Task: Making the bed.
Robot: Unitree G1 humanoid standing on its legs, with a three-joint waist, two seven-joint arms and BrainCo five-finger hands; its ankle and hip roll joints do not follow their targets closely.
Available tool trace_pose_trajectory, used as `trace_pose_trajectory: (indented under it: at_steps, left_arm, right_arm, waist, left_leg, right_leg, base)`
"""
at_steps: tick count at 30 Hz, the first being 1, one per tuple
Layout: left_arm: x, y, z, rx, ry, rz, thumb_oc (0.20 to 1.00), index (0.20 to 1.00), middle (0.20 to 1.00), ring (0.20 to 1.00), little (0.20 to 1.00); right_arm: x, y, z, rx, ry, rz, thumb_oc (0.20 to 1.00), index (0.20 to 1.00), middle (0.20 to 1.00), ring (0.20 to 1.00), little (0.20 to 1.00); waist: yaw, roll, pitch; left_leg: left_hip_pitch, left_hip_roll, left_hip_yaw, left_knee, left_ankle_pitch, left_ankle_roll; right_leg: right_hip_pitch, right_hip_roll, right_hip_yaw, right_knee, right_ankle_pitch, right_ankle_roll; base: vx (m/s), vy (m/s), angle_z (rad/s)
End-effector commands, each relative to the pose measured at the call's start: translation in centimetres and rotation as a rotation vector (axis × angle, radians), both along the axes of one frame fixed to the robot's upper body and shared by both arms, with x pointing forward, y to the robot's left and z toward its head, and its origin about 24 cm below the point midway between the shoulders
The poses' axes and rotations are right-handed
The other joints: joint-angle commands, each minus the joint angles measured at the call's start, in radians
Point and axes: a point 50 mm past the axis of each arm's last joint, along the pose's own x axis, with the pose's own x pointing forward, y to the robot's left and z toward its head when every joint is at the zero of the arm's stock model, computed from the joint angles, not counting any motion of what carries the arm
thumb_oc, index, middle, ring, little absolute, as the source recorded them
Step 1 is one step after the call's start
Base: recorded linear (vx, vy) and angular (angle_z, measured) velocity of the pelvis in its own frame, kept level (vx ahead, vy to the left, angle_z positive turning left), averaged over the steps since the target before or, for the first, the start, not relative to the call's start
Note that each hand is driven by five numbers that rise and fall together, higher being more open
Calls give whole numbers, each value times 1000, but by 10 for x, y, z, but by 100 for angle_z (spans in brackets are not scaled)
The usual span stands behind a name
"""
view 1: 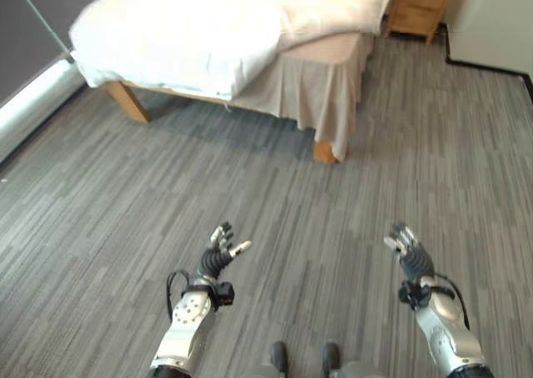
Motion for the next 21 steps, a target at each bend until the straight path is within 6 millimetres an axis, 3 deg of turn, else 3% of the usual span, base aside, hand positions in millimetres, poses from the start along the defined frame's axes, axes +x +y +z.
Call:
trace_pose_trajectory:
  at_steps: [1, 3, 5, 7, 9, 11, 12, 13, 14, 15, 17, 18, 19, 20, 21]
  left_arm:
    - [8, 18, 28, 128, -112, 10, 1000, 1000, 1000, 1000, 1000]
    - [9, 19, 33, 149, -129, 5, 1000, 1000, 1000, 1000, 1000]
    - [11, 18, 33, 103, -140, 13, 1000, 1000, 1000, 1000, 1000]
    - [13, 14, 30, 38, -137, 21, 1000, 1000, 1000, 1000, 1000]
    - [17, 11, 32, 23, -149, 23, 1000, 1000, 1000, 1000, 1000]
    - [15, 8, 31, 17, -150, 8, 1000, 1000, 1000, 1000, 1000]
    - [12, 8, 31, 2, -153, 13, 1000, 1000, 1000, 1000, 1000]
    - [12, 8, 31, 1, -152, 14, 1000, 1000, 1000, 1000, 1000]
    - [9, 5, 25, -31, -133, 4, 1000, 1000, 1000, 1000, 1000]
    - [6, 3, 19, -74, -106, 18, 1000, 1000, 1000, 1000, 1000]
    - [5, -1, 22, -121, -121, -11, 1000, 1000, 1000, 1000, 1000]
    - [5, -1, 22, -120, -121, -11, 1000, 1000, 1000, 1000, 1000]
    - [4, -2, 21, -126, -115, -32, 1000, 1000, 1000, 1000, 1000]
    - [6, -4, 21, -139, -110, -42, 1000, 1000, 1000, 1000, 1000]
    - [6, -4, 22, -139, -111, -43, 1000, 1000, 1000, 1000, 1000]
  right_arm:
    - [2, 15, 14, 92, -89, 21, 1000, 1000, 1000, 1000, 1000]
    - [1, 18, 18, 96, -105, 41, 1000, 1000, 1000, 1000, 1000]
    - [-1, 16, 20, 89, -115, 48, 1000, 1000, 1000, 1000, 1000]
    - [-2, 14, 18, 49, -100, 57, 1000, 1000, 1000, 1000, 1000]
    - [-3, 15, 18, 42, -101, 55, 1000, 1000, 1000, 1000, 1000]
    - [-6, 13, 18, 65, -100, 50, 1000, 1000, 1000, 1000, 1000]
    - [-8, 13, 17, 61, -100, 61, 1000, 1000, 1000, 1000, 1000]
    - [-8, 13, 17, 61, -99, 62, 1000, 1000, 1000, 1000, 1000]
    - [-10, 11, 14, 59, -84, 61, 1000, 1000, 1000, 1000, 1000]
    - [-9, 6, 12, 36, -67, 56, 1000, 1000, 1000, 1000, 1000]
    - [-8, 3, 18, 61, -97, 52, 1000, 1000, 1000, 1000, 1000]
    - [-8, 3, 18, 62, -97, 52, 1000, 1000, 1000, 1000, 1000]
    - [-9, 0, 17, 52, -88, 49, 1000, 1000, 1000, 1000, 1000]
    - [-9, -7, 16, 25, -73, 35, 1000, 1000, 1000, 1000, 1000]
    - [-9, -7, 16, 25, -74, 34, 1000, 1000, 1000, 1000, 1000]
  waist:
    - [-2, -40, 20]
    - [-20, -37, 36]
    - [-40, -40, 39]
    - [-68, -38, 35]
    - [-91, -42, 24]
    - [-106, -31, 5]
    - [-109, -29, -9]
    - [-110, -27, -10]
    - [-115, -15, -20]
    - [-112, -10, -38]
    - [-93, -45, -21]
    - [-96, -48, -24]
    - [-75, -62, -8]
    - [-54, -76, 12]
    - [-52, -76, 13]
  left_leg:
    - [37, -24, -64, 38, -33, -1]
    - [75, -13, -81, 37, -53, -16]
    - [110, -8, -114, 34, -78, -35]
    - [159, 14, -150, 22, -97, -64]
    - [194, 36, -171, 20, -107, -84]
    - [237, 70, -211, 47, -108, -108]
    - [243, 88, -220, 82, -74, -121]
    - [243, 91, -221, 82, -74, -122]
    - [237, 113, -221, 137, -18, -138]
    - [164, 135, -222, 375, 147, -156]
    - [24, 135, -191, 685, 198, -133]
    - [19, 132, -194, 687, 201, -133]
    - [-37, 126, -177, 771, 187, -116]
    - [-108, 150, -113, 829, 165, -108]
    - [-109, 150, -112, 831, 165, -108]
  right_leg:
    - [-50, -158, -9, 86, 268, 73]
    - [-84, -168, -26, 19, 250, 64]
    - [-86, -148, -18, -110, 236, 52]
    - [-107, -126, -1, -324, 264, 55]
    - [-137, -123, 33, -406, 301, 69]
    - [-135, -119, 2, -400, 321, 72]
    - [-122, -106, -4, -379, 325, 50]
    - [-122, -104, -6, -378, 323, 49]
    - [-104, -84, -4, -359, 309, 33]
    - [-52, -60, -27, -334, 264, -20]
    - [52, -48, -36, -375, 226, -74]
    - [49, -52, -38, -376, 228, -74]
    - [97, -40, -26, -394, 206, -92]
    - [169, -25, -18, -411, 163, -111]
    - [168, -25, -17, -411, 164, -111]
  base:
    - [344, 2, -19]
    - [344, -63, -13]
    - [373, -140, 5]
    - [463, -191, 32]
    - [463, -185, 75]
    - [637, -299, 86]
    - [459, -236, 93]
    - [315, -165, 66]
    - [520, -323, 62]
    - [660, -452, 41]
    - [503, -463, 21]
    - [310, -351, -6]
    - [413, -365, -22]
    - [415, -362, -39]
    - [455, -276, -37]
